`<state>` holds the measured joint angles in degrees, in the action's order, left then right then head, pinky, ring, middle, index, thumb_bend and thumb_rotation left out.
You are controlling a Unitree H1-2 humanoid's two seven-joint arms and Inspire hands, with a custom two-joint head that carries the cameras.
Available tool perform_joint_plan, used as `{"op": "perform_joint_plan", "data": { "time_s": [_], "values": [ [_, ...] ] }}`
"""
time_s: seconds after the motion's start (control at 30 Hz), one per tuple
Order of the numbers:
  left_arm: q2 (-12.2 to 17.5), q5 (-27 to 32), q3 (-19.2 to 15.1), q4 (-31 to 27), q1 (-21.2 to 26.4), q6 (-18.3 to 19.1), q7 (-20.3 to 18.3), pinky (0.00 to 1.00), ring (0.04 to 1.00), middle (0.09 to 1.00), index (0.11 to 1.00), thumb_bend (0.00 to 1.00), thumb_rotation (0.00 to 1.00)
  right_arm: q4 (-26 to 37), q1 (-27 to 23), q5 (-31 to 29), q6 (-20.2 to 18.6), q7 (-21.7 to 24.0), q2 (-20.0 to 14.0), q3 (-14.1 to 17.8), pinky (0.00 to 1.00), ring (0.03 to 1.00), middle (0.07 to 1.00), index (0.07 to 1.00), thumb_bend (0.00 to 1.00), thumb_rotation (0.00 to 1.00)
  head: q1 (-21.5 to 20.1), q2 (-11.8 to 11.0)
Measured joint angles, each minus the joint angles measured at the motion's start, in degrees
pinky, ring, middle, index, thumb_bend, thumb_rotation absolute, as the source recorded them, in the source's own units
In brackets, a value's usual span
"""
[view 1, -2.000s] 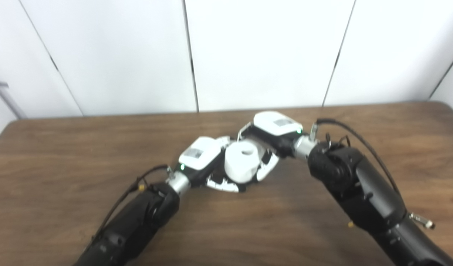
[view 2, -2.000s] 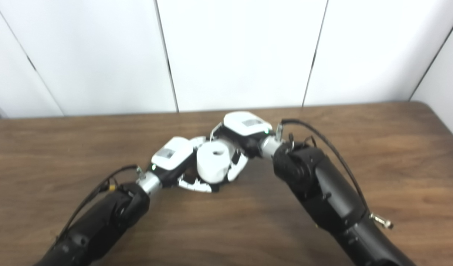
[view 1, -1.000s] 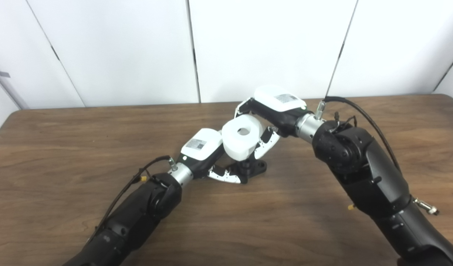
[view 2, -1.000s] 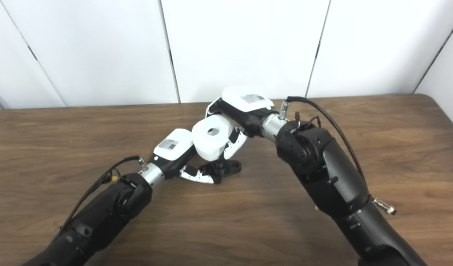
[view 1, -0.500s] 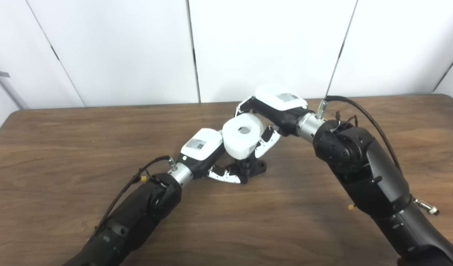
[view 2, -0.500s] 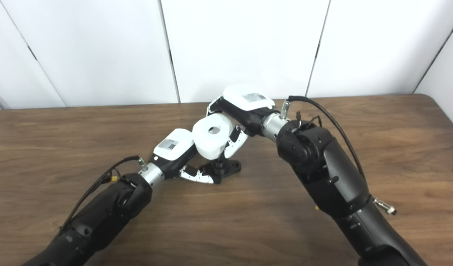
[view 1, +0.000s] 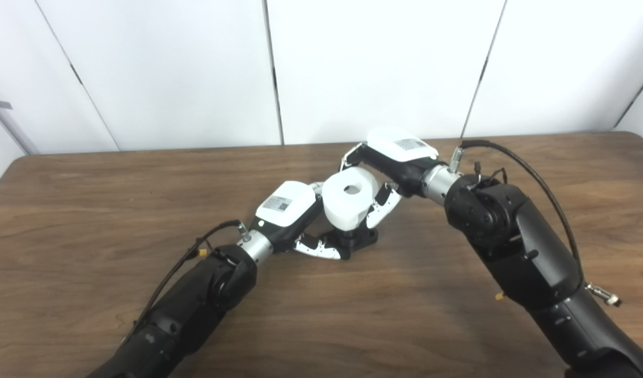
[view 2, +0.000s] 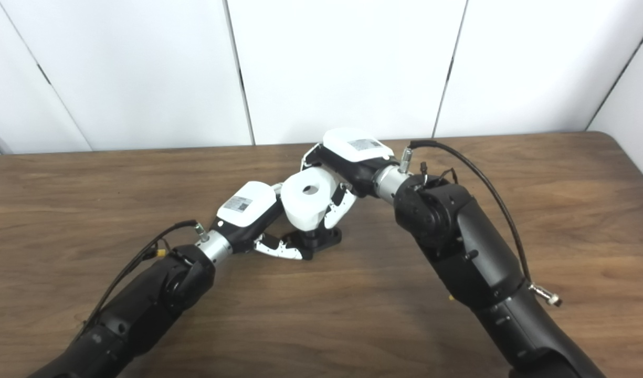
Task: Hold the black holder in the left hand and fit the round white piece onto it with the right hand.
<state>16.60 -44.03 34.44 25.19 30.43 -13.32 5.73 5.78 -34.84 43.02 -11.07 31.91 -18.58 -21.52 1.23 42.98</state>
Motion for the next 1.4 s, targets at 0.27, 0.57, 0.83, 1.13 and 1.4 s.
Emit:
{"op": "perform_joint_plan", "data": {
  "time_s": [0.27,0.57,0.83,1.13,1.4],
  "values": [
    [0.0,0.0,0.0,-0.1,0.0,0.0,0.0,0.68,0.875,0.849,0.479,0.52,0.08,-0.4,0.3,-0.2,0.2,-0.7,-0.1,0.0,0.73,0.769,0.73,0.482,0.52,0.14,0.0,0.2],
    [0.1,0.0,-0.1,-0.8,0.0,0.9,-1.3,0.68,0.874,0.844,0.479,0.52,0.08,-1.0,0.6,-0.6,0.7,-2.0,-0.5,-0.6,0.78,0.783,0.734,0.482,0.52,0.14,0.4,0.3],
    [0.0,0.3,-0.2,-0.7,-0.1,1.0,-1.4,0.7,0.884,0.849,0.479,0.52,0.08,-1.4,0.6,-0.1,0.7,-2.8,-0.7,-1.6,0.77,0.773,0.733,0.482,0.52,0.14,0.4,0.4],
    [-0.1,0.4,-0.2,-0.8,-0.2,1.2,-1.5,0.71,0.885,0.847,0.479,0.52,0.08,-1.4,0.5,0.4,0.7,-2.6,-0.7,-2.2,0.74,0.764,0.734,0.483,0.52,0.14,0.6,0.6],
    [-0.1,0.5,-0.2,-0.8,-0.2,1.2,-1.5,0.71,0.884,0.848,0.48,0.52,0.08,-1.4,0.4,1.0,0.7,-2.6,-0.8,-3.1,0.74,0.751,0.728,0.483,0.52,0.14,0.7,0.7]
  ]
}}
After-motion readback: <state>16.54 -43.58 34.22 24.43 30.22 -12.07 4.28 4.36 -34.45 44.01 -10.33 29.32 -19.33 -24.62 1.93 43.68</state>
